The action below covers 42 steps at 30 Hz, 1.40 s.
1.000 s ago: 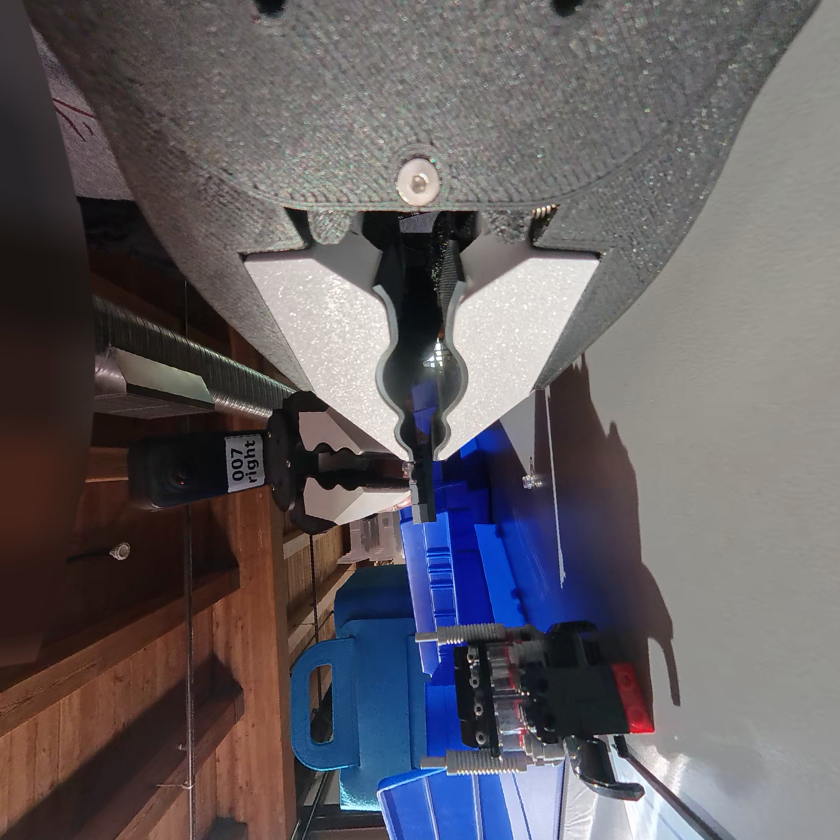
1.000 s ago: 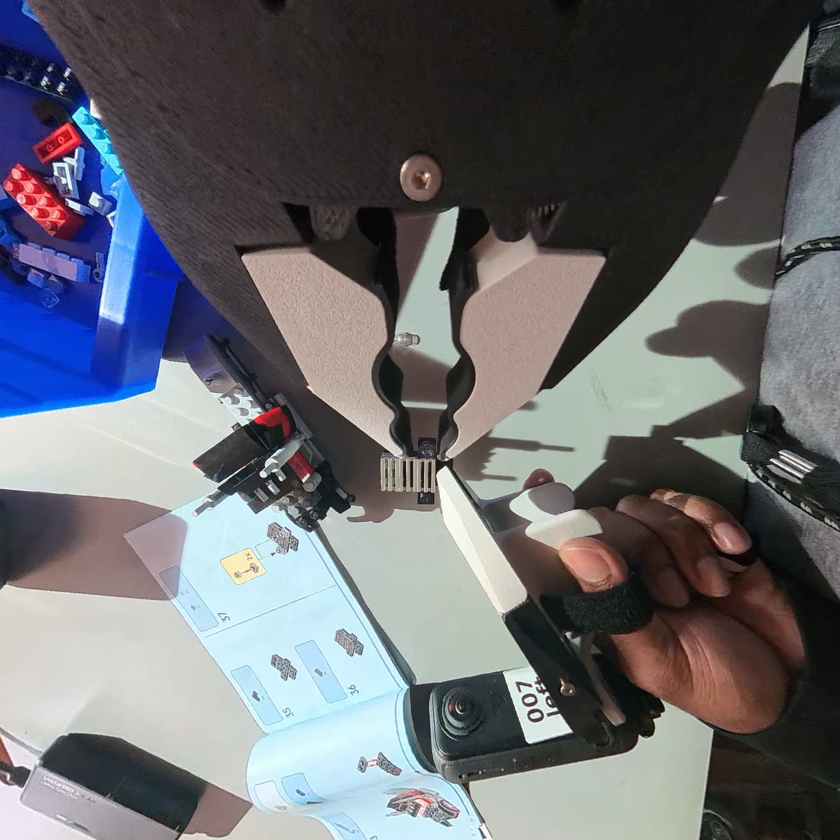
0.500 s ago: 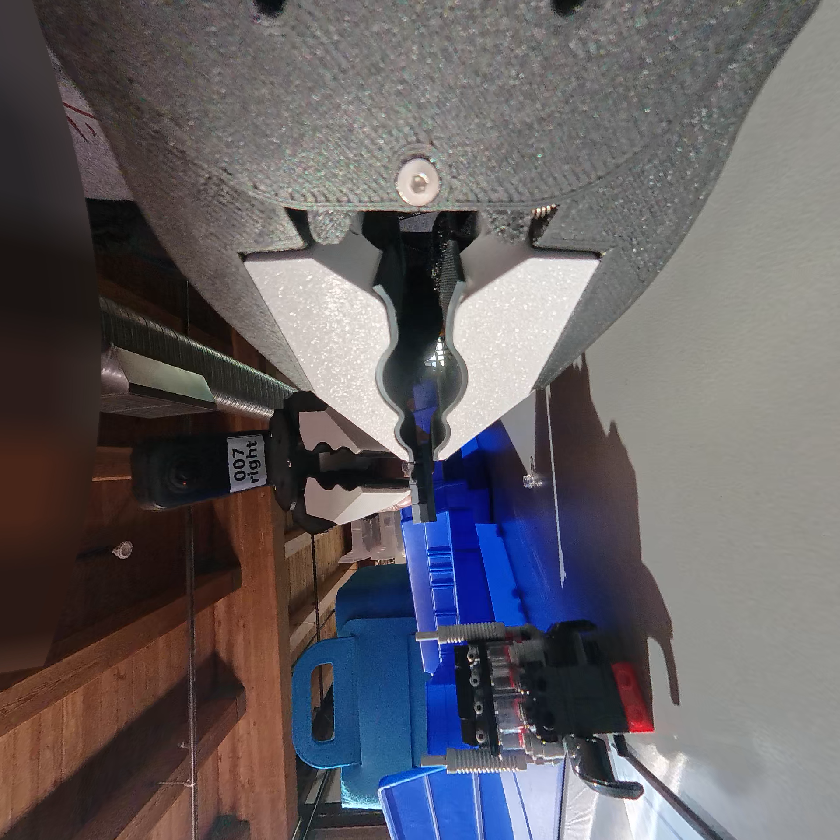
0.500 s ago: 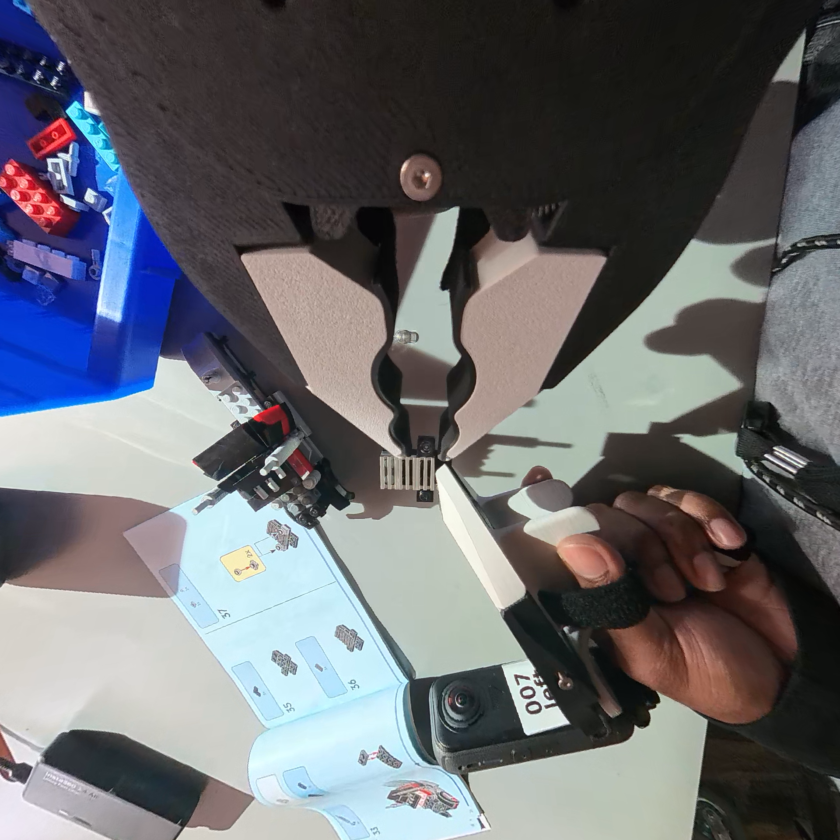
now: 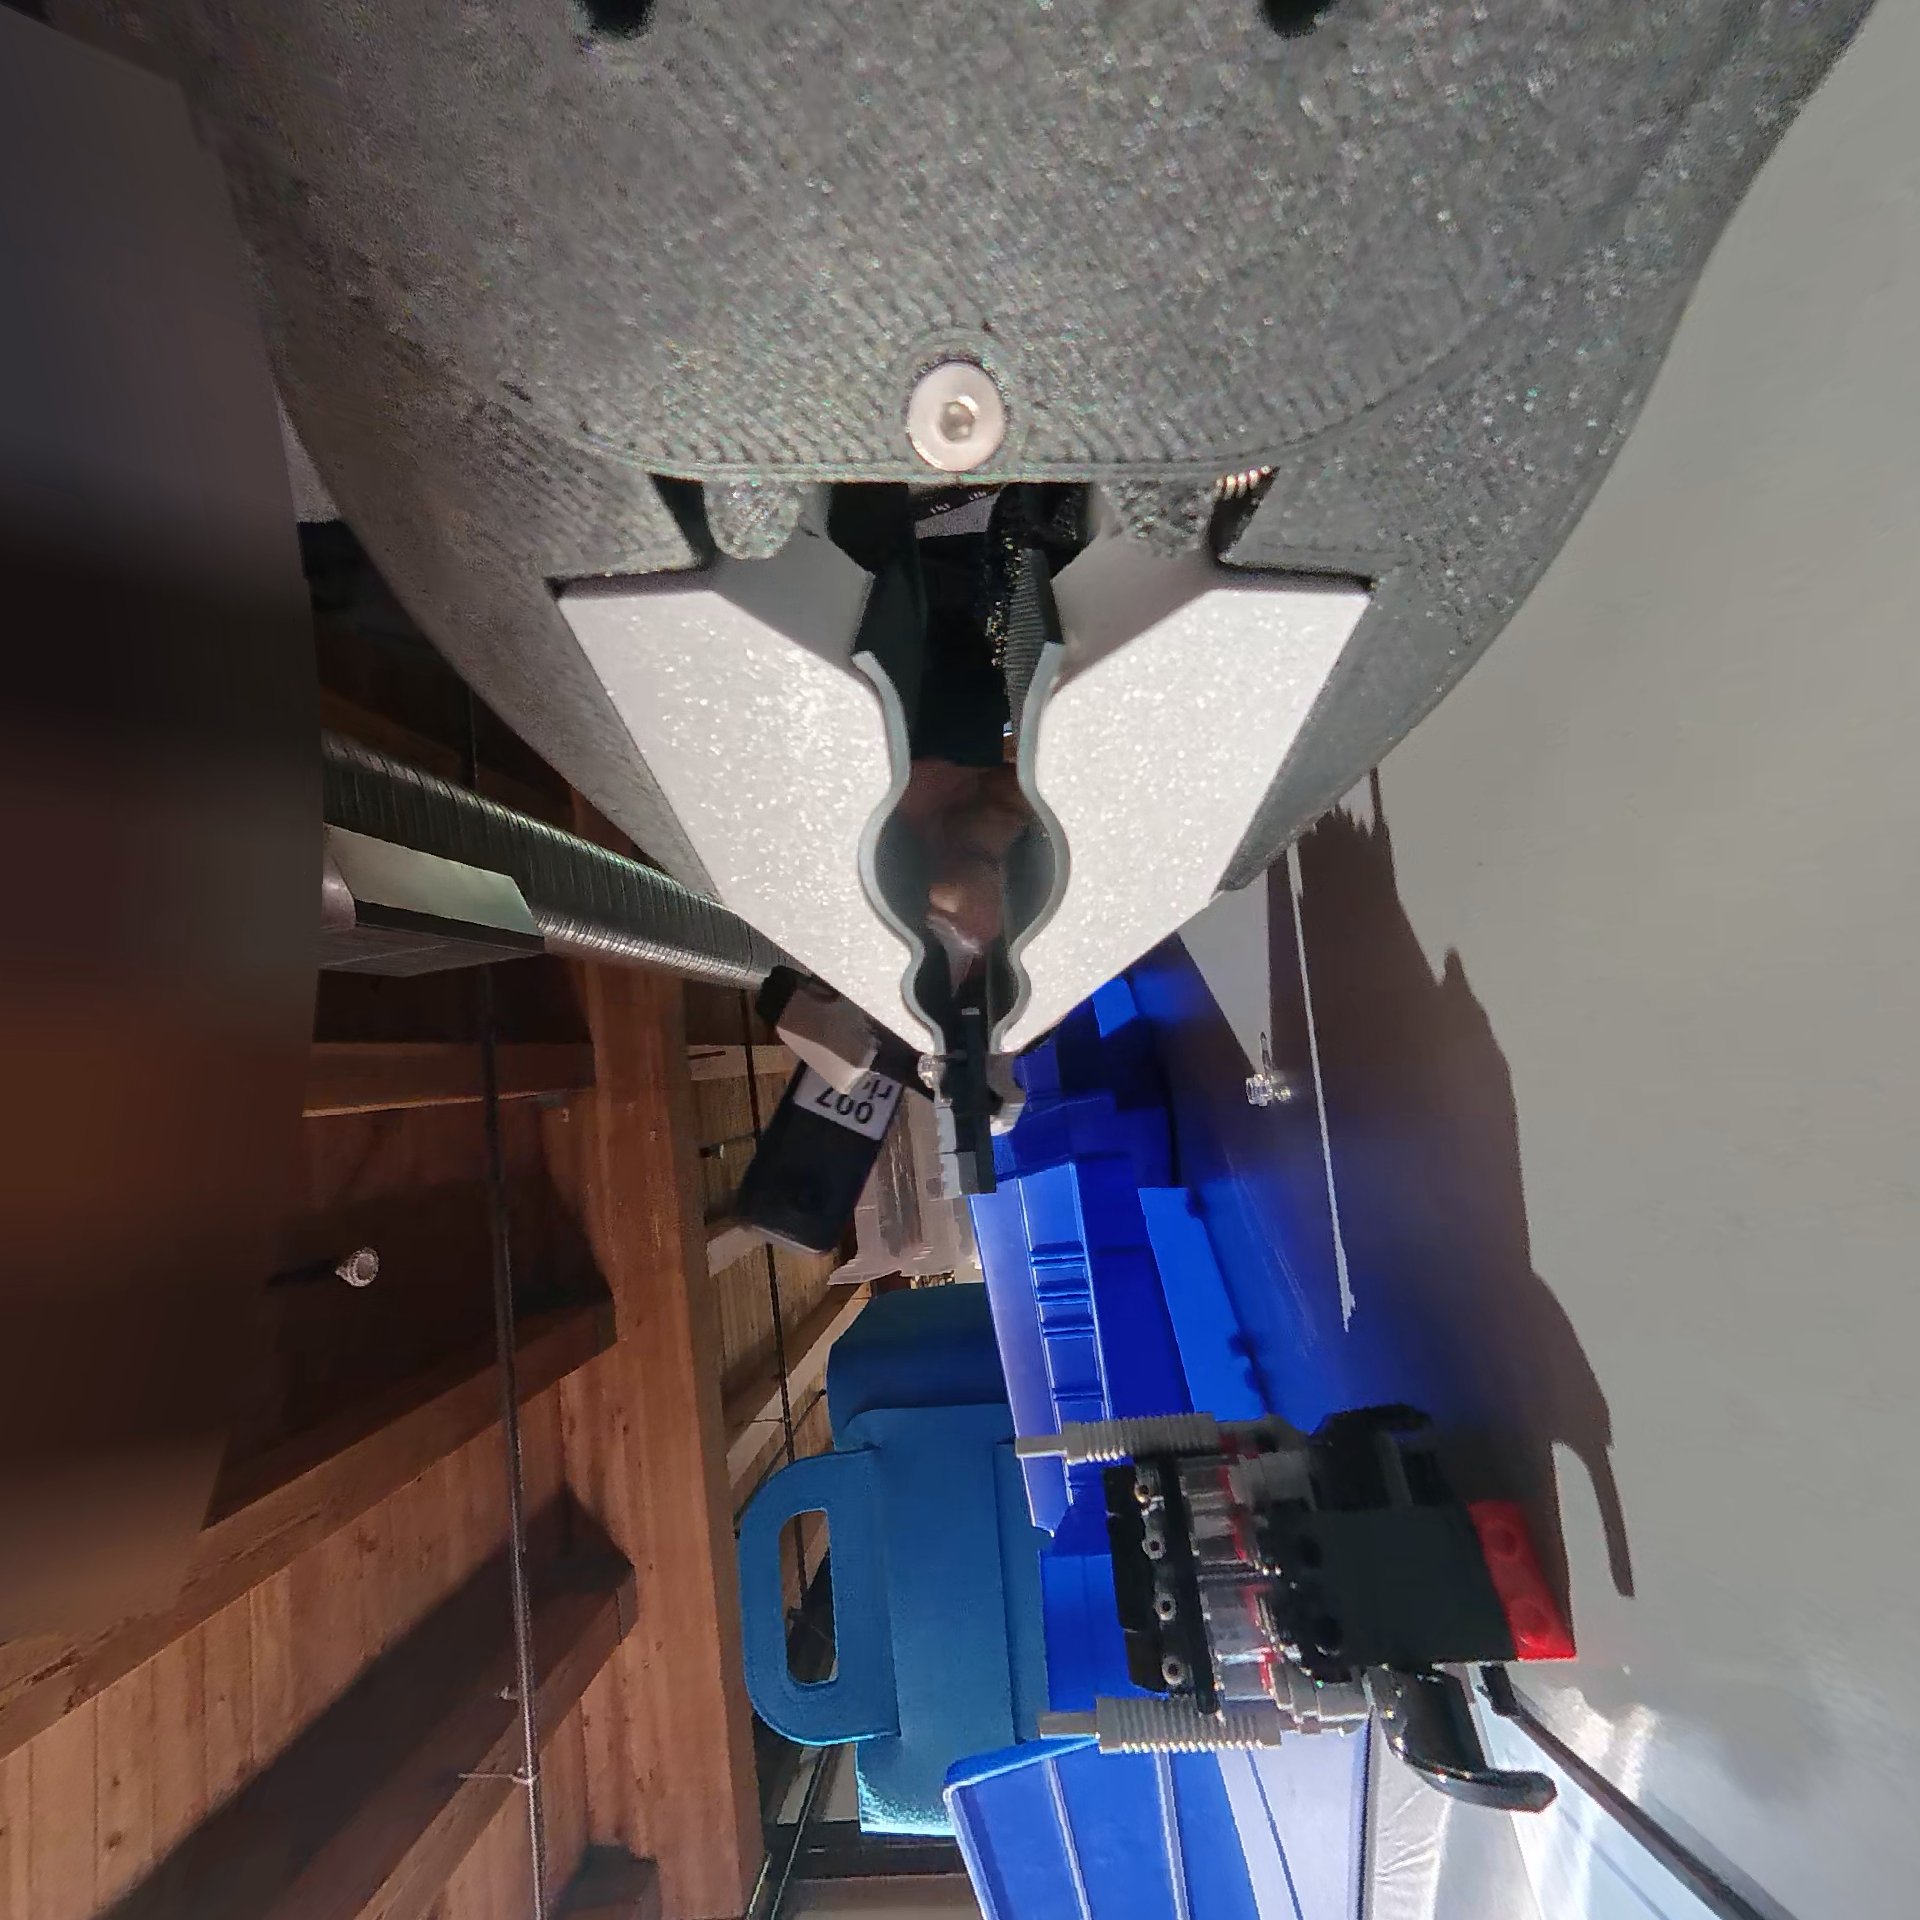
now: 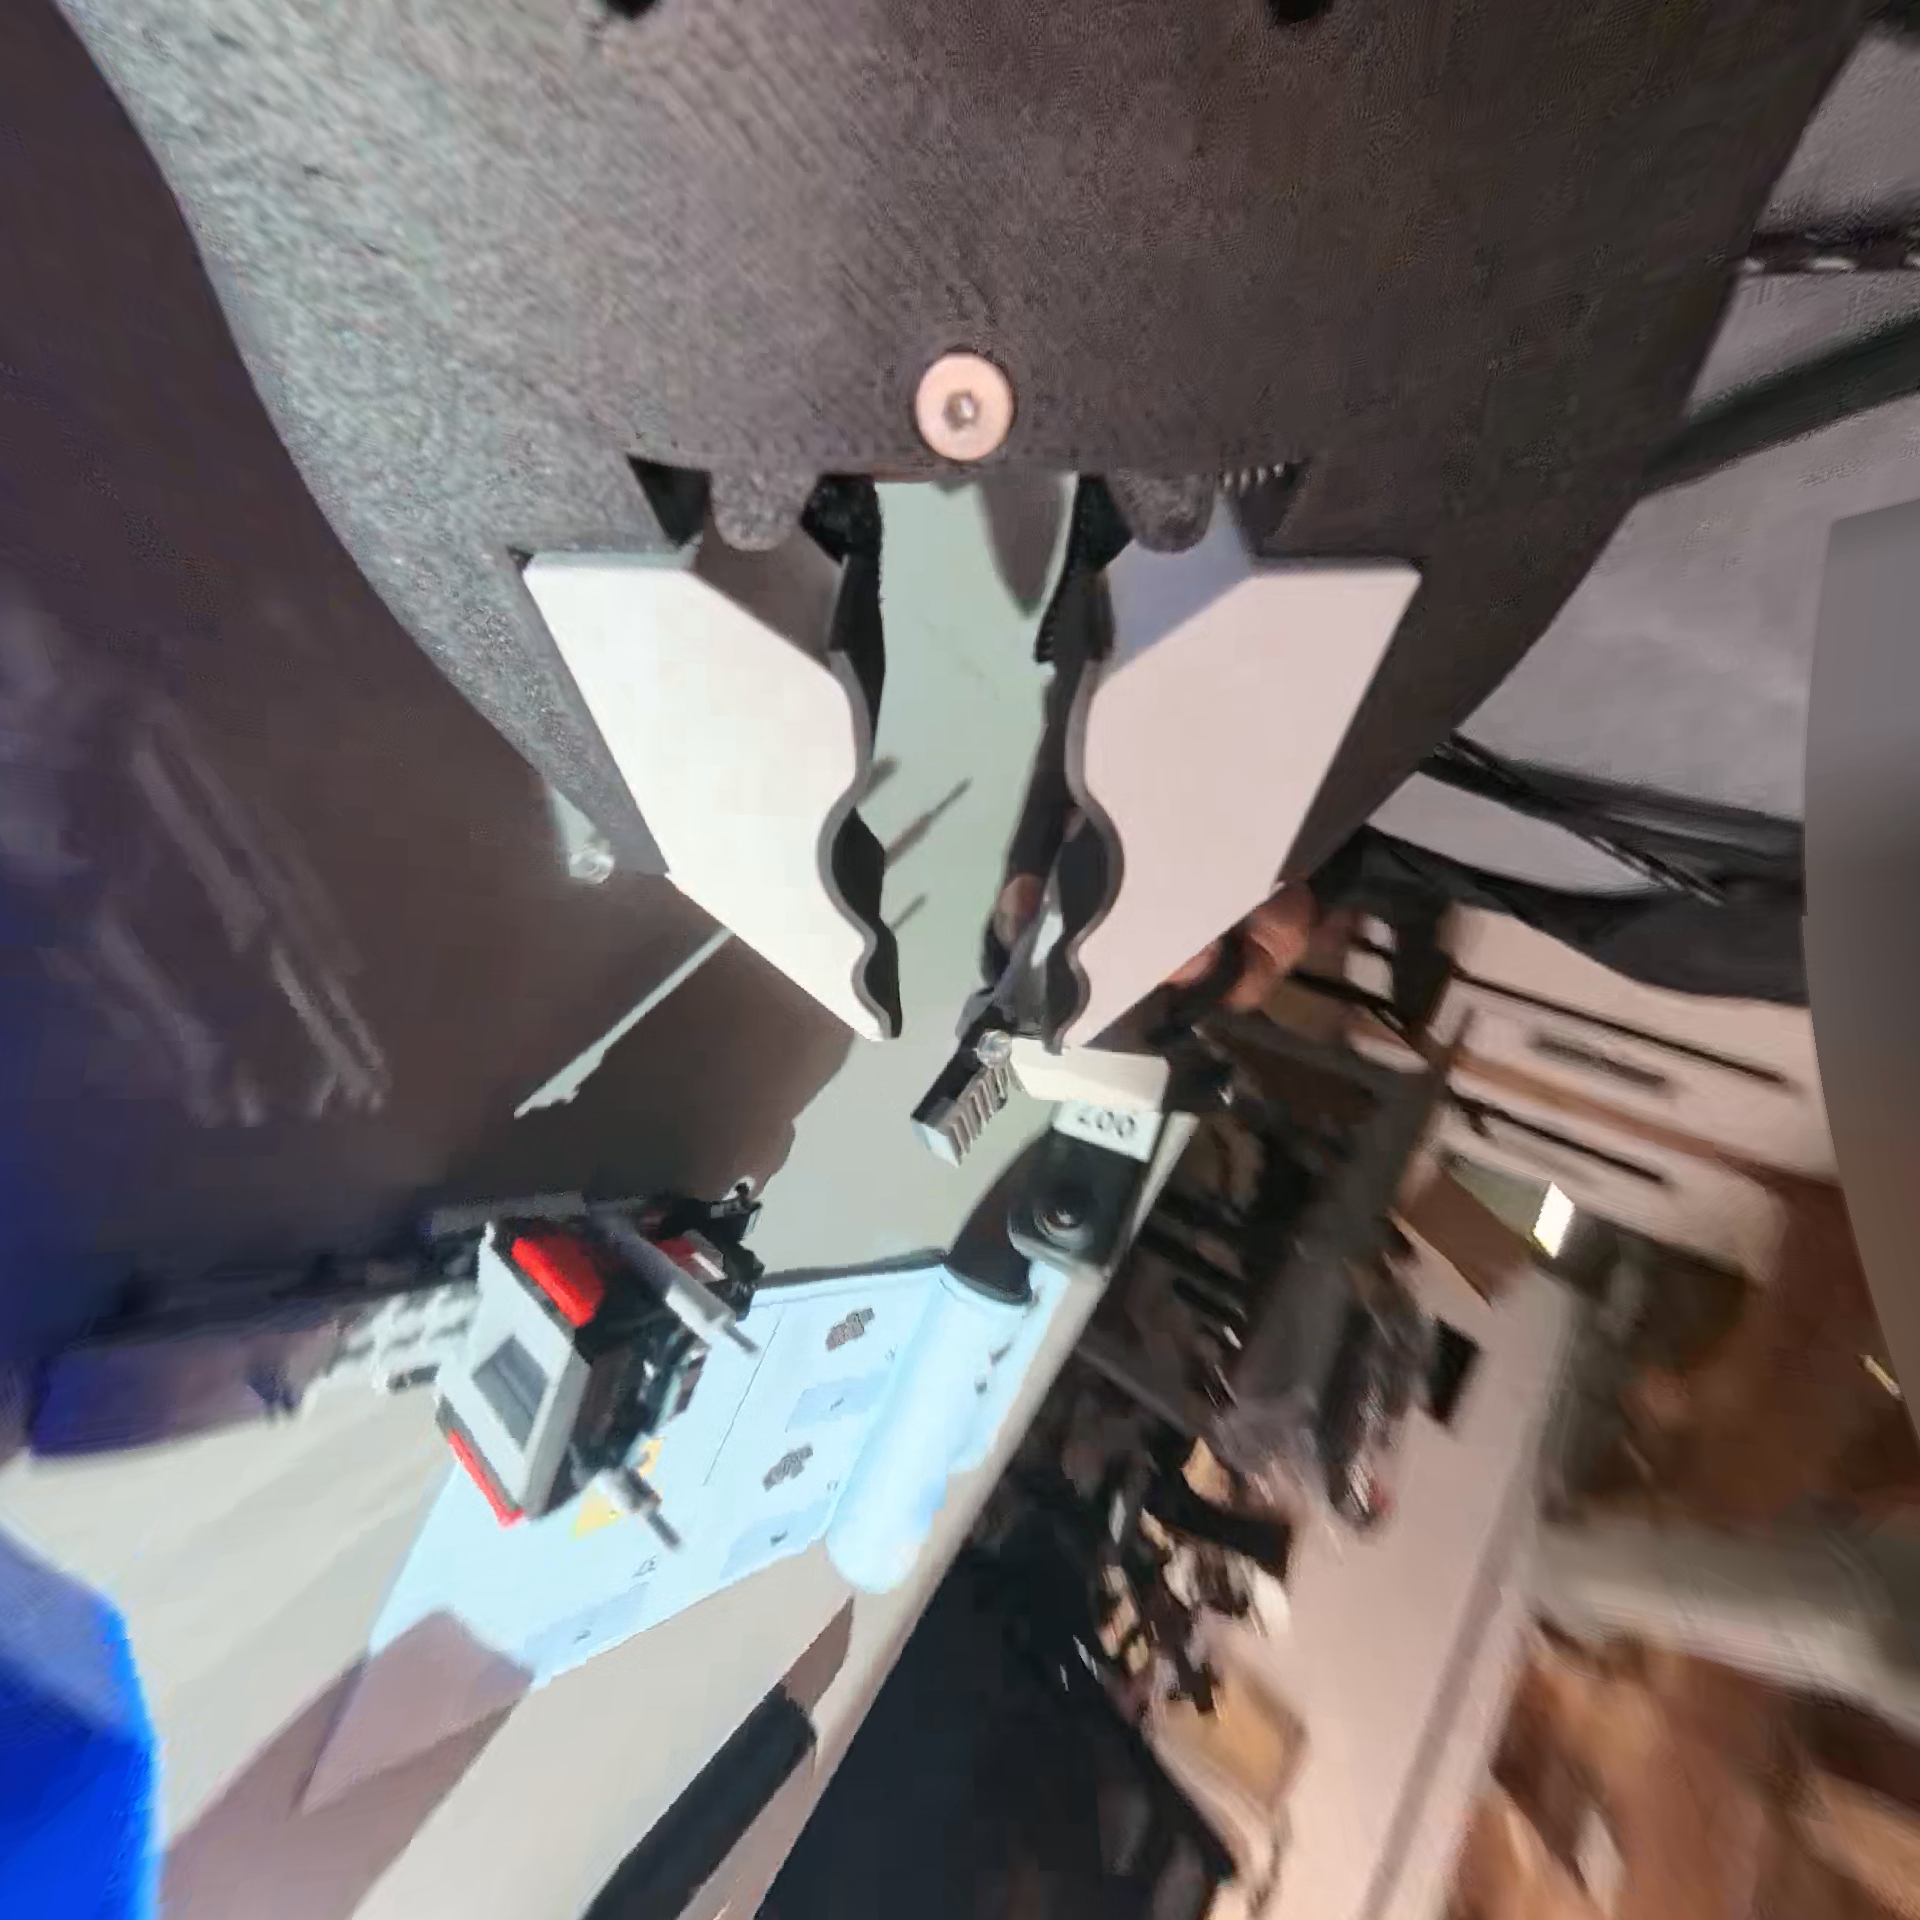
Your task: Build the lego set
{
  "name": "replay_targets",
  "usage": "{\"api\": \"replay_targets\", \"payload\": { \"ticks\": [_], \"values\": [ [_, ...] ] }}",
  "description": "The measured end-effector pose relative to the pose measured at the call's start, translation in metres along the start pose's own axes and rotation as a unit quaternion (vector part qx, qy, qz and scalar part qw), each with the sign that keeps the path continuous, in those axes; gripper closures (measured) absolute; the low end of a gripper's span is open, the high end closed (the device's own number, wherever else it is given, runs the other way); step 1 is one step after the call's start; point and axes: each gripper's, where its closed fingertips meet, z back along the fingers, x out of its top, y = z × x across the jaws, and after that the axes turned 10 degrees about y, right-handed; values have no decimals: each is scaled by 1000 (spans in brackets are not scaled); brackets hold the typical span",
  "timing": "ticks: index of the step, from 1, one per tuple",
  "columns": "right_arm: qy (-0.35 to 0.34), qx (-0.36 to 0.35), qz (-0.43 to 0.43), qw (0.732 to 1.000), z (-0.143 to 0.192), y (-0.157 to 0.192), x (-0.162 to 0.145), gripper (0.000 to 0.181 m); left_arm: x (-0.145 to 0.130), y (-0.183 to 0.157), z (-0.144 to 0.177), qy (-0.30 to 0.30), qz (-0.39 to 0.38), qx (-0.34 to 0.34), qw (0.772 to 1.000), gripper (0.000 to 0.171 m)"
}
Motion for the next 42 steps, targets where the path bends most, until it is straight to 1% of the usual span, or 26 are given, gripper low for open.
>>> {"api": "replay_targets", "payload": {
  "ticks": [3, 5, 8, 18, 27, 42],
  "values": [
    [-47, 41, -72, 995, -1, -2, 0, 152, -2, -3, 0, 5, -6, -9, 1000, 166],
    [-62, 58, -95, 992, -2, -1, -1, 153, -4, -5, -1, 11, -8, -13, 1000, 166],
    [-66, 83, -113, 988, -5, 5, -2, 153, -5, -6, -1, 14, -11, -15, 1000, 166],
    [-52, 114, -125, 984, -14, 10, -6, 159, -6, -7, -2, 19, -13, -18, 1000, 166],
    [-56, 134, -123, 982, -13, 14, -7, 171, -9, -8, -3, 27, -24, -13, 999, 166],
    [-63, 131, -112, 983, -10, 18, -9, 172, -14, -12, -6, 37, -68, -1, 997, 166]
  ]
}}
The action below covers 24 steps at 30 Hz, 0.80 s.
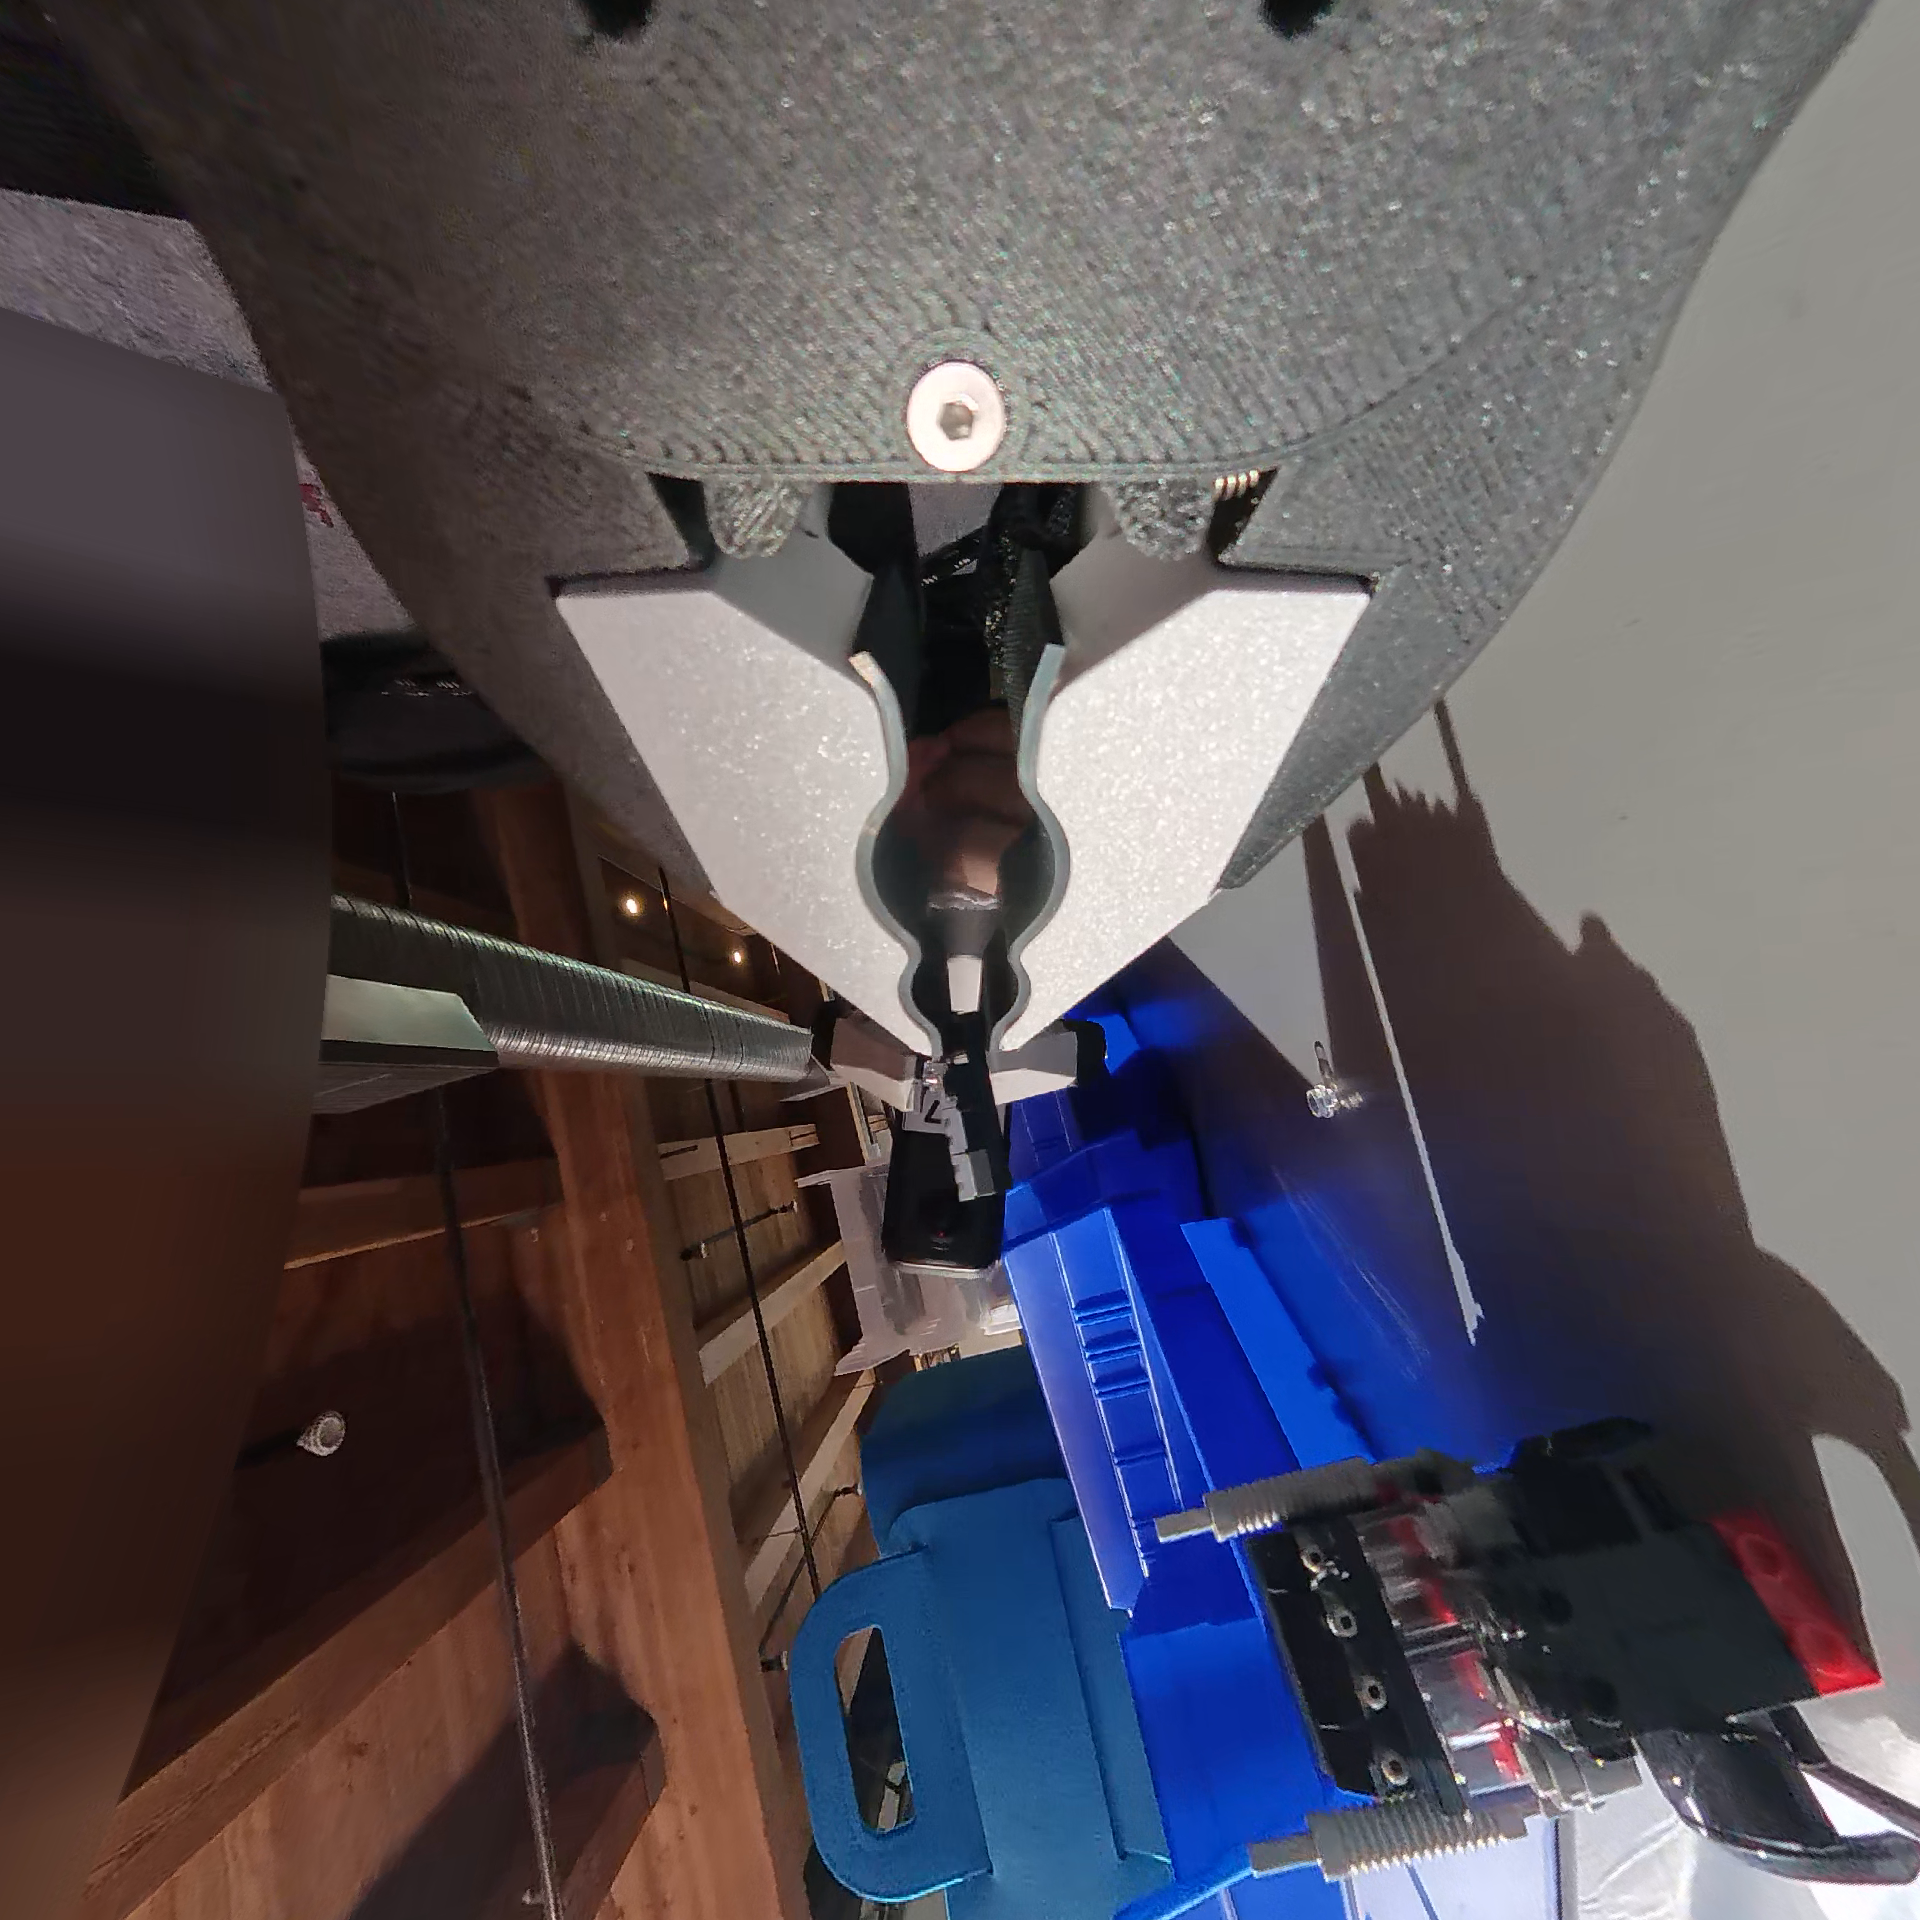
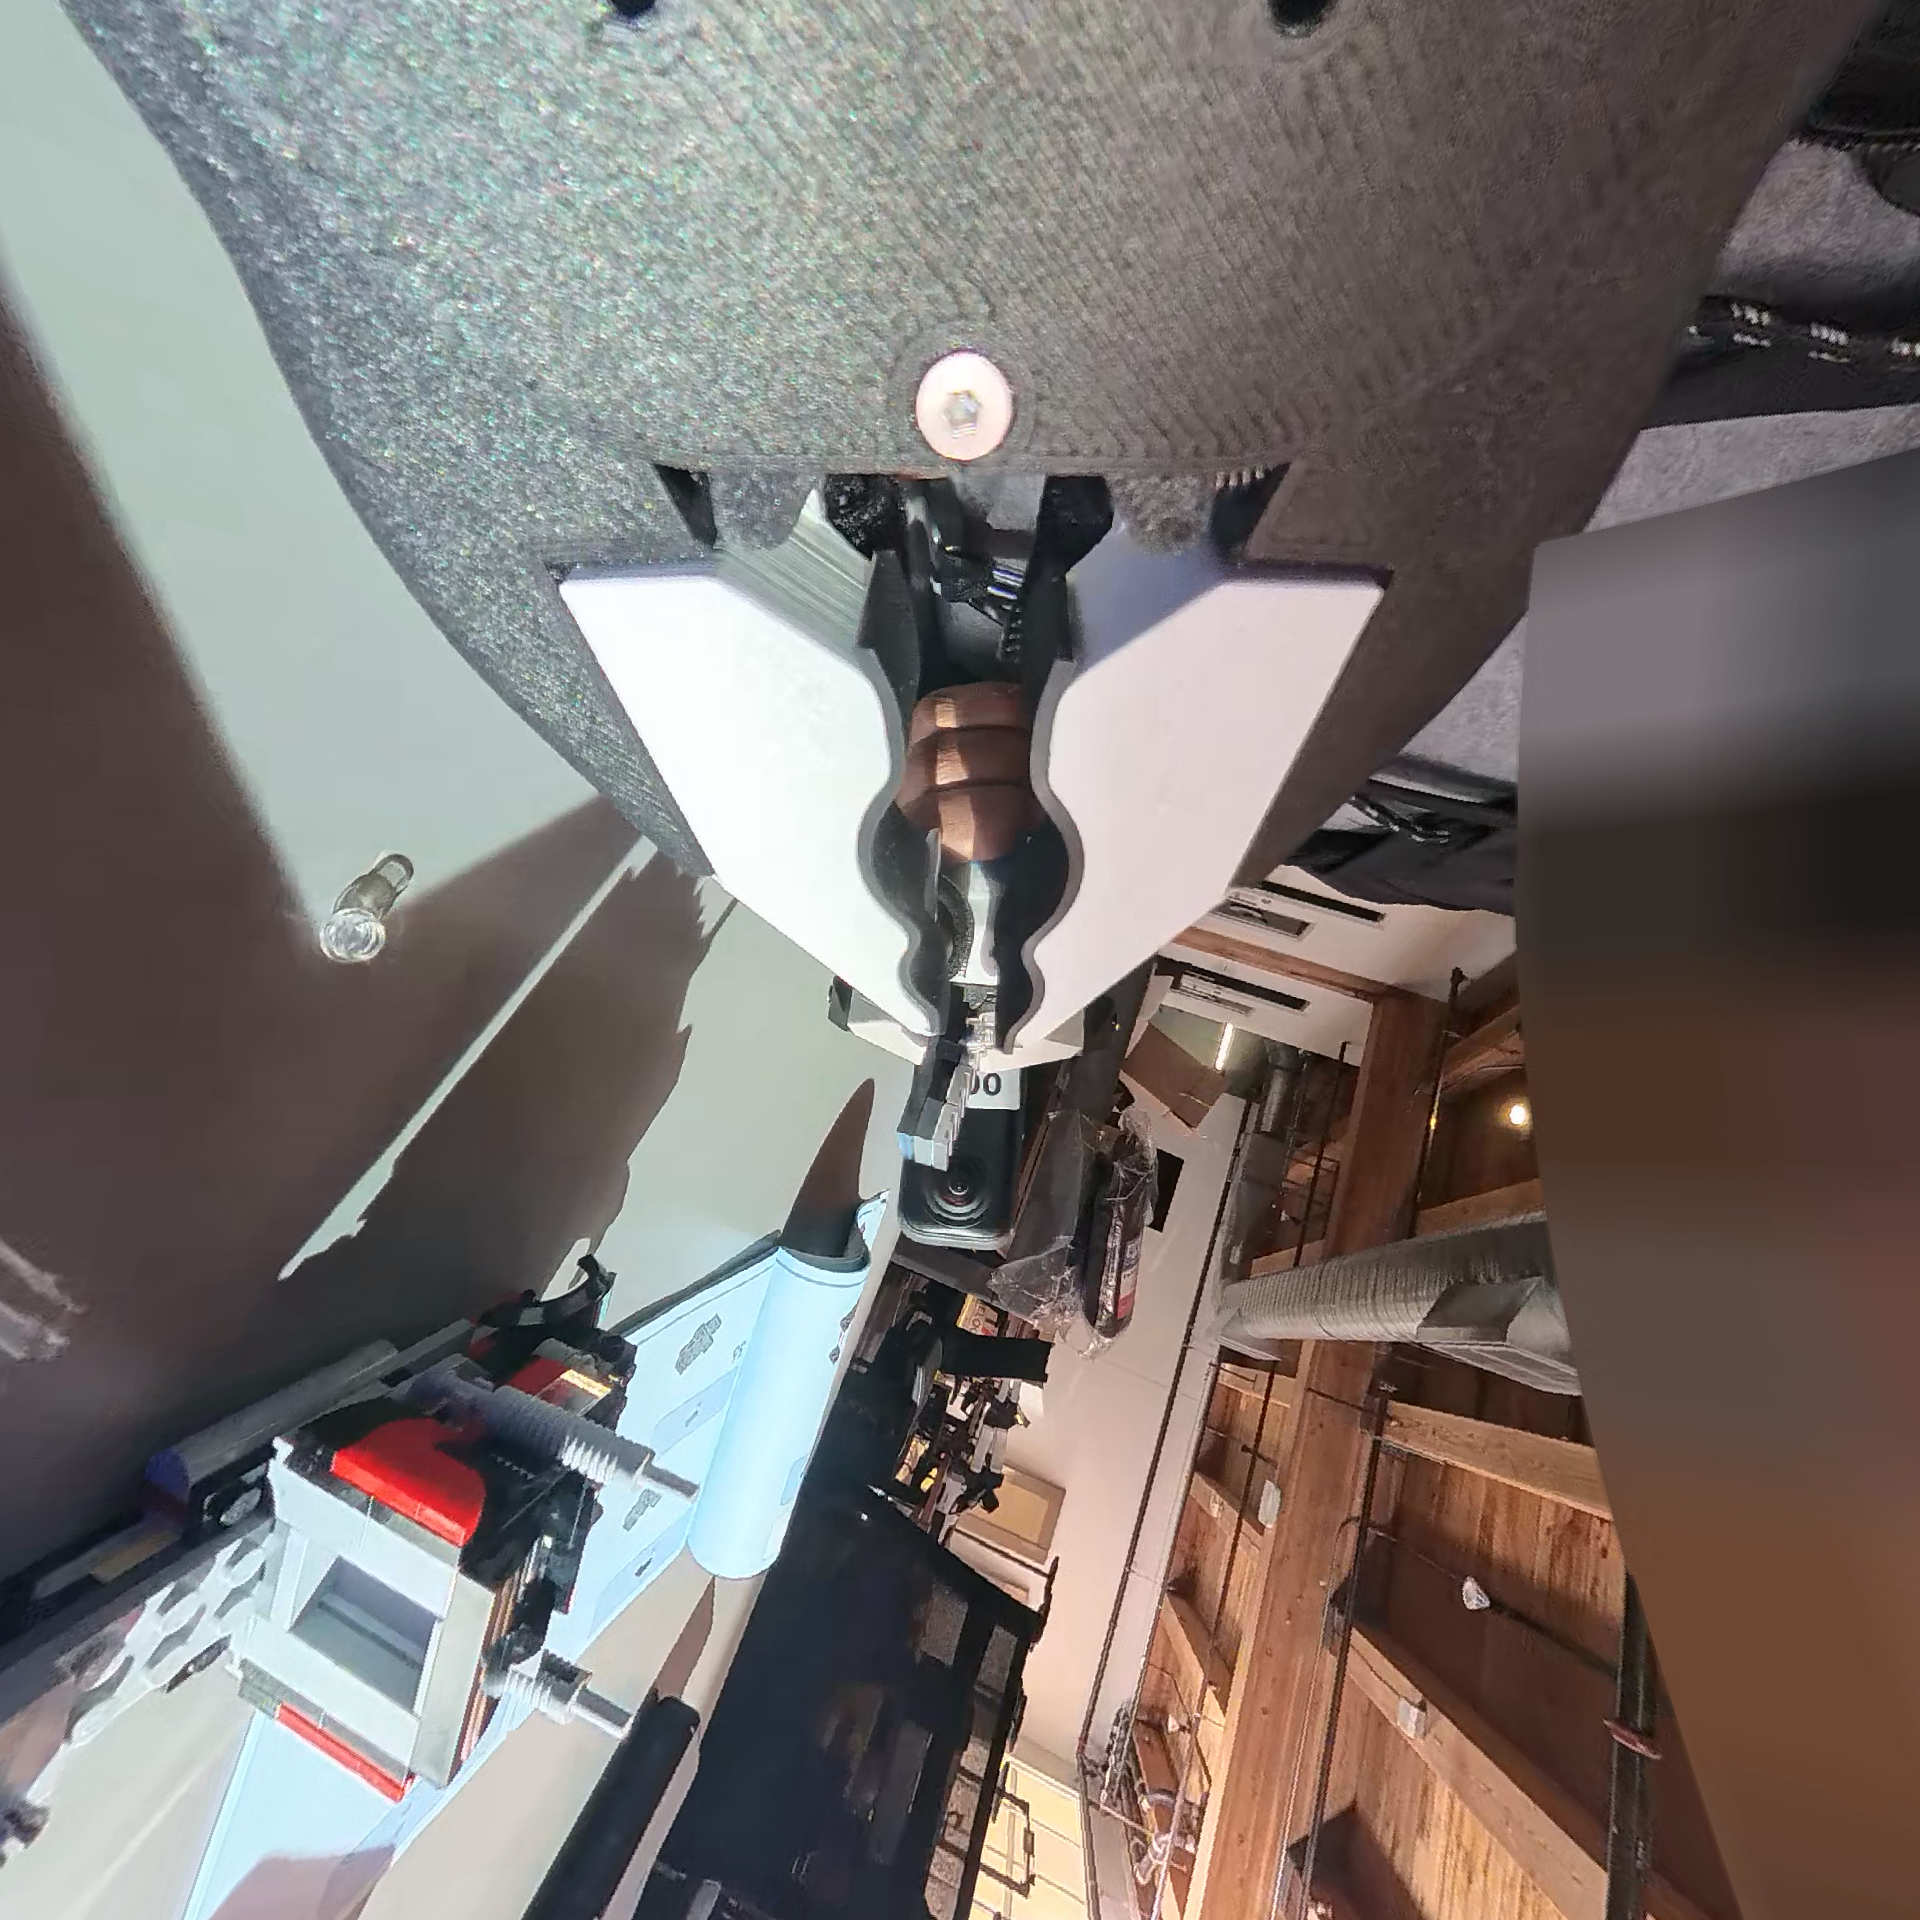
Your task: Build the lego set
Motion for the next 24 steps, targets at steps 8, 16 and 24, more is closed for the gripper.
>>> {"api": "replay_targets", "payload": {
  "ticks": [8, 16, 24],
  "values": [
    [-15, 20, -21, 999, 0, 3, 0, 172, -1, -3, 0, 3, -9, -6, 1000, 165],
    [-12, 14, 4, 1000, 1, 7, -1, 172, -3, -7, -1, 11, -9, -22, 1000, 165],
    [38, -32, 127, 991, 1, 18, -5, 172, 0, -17, 1, 38, -35, -45, 998, 142]
  ]
}}
